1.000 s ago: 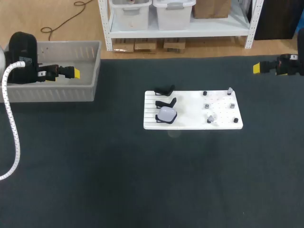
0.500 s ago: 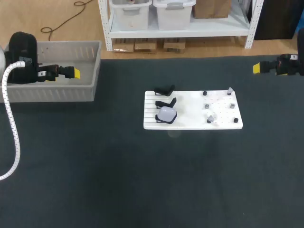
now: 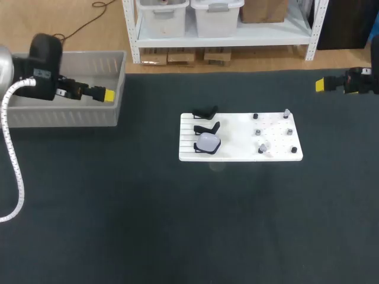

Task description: Pick up each earbud case from the left stands, insert the matching earbuds, close the lid, and place the case in the box.

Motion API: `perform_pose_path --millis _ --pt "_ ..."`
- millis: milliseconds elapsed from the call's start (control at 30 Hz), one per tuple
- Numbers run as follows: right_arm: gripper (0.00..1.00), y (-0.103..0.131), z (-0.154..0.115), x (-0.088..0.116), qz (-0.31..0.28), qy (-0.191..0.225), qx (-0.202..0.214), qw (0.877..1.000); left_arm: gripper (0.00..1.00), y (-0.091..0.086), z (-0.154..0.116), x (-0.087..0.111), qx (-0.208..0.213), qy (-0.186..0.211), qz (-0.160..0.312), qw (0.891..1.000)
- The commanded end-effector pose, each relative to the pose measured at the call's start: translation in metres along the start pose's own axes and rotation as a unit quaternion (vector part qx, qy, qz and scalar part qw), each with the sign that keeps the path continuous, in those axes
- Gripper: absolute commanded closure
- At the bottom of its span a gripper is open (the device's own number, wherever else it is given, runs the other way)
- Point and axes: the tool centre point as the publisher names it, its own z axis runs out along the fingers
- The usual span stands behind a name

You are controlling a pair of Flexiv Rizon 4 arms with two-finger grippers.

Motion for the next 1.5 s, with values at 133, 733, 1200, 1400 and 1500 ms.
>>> perform_pose_path --millis 133,733,1200,1400,1500 --pt "0.0 0.0 0.0 0.0 0.0 0.0 0.0 1.0 0.0 -0.014 0.003 0.002 0.126 -0.002 0.089 0.988" --pt "0.0 0.0 0.0 0.0 0.0 0.0 0.0 1.0 0.0 -0.06 0.05 0.028 0.192 0.019 0.198 0.961" --pt "0.0 0.0 0.0 0.0 0.0 0.0 0.0 1.0 0.0 -0.089 0.083 0.038 0.243 -0.004 0.27 0.932" --pt "0.0 0.0 0.0 0.0 0.0 0.0 0.0 1.0 0.0 -0.098 0.099 0.04 0.271 -0.015 0.321 0.907" --pt "0.0 0.0 0.0 0.0 0.0 0.0 0.0 1.0 0.0 -0.101 0.104 0.04 0.28 -0.017 0.34 0.898"
